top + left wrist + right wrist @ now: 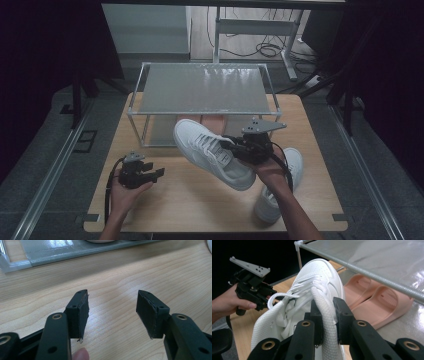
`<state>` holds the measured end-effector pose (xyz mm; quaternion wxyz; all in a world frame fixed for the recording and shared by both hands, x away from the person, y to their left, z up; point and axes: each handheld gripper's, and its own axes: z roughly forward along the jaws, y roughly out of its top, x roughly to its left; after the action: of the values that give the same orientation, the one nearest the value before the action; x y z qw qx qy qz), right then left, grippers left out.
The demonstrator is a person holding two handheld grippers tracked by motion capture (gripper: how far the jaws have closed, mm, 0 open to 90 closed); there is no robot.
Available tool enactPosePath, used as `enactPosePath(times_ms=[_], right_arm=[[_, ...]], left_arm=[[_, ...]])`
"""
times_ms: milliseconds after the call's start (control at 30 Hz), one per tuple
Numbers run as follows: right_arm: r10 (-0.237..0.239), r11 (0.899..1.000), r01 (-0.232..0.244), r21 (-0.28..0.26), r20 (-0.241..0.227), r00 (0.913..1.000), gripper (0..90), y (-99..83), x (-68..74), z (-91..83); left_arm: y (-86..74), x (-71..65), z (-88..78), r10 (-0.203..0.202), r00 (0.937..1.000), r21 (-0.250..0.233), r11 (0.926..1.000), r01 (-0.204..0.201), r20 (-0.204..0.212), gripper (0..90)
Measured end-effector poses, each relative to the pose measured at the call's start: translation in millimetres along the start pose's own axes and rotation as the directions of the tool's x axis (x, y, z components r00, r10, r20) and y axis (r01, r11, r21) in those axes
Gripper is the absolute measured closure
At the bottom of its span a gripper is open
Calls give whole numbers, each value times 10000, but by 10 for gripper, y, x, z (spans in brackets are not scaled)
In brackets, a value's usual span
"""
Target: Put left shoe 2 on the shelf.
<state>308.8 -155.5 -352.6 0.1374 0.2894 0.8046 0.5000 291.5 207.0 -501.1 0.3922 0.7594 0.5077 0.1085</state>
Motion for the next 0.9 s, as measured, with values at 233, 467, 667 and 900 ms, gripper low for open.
enactPosePath(times_ms=[233,467,667,900], right_arm=[[69,9991,-77,-417,-176,9998,800,115,-44,-36],[94,9978,-113,-661,-281,9996,801,193,-82,-49],[77,9963,-103,-849,-312,9995,801,296,-122,-53],[149,9946,-176,-1025,-270,9995,800,433,-176,-50]], left_arm=[[0,3,-3,-14,10000,-24,10000,14,75,435],[-1,3,4,-37,9999,2,10000,37,117,435],[0,6,1,-24,9999,4,10000,24,126,434],[-2,8,5,-46,9999,16,10000,46,152,434]])
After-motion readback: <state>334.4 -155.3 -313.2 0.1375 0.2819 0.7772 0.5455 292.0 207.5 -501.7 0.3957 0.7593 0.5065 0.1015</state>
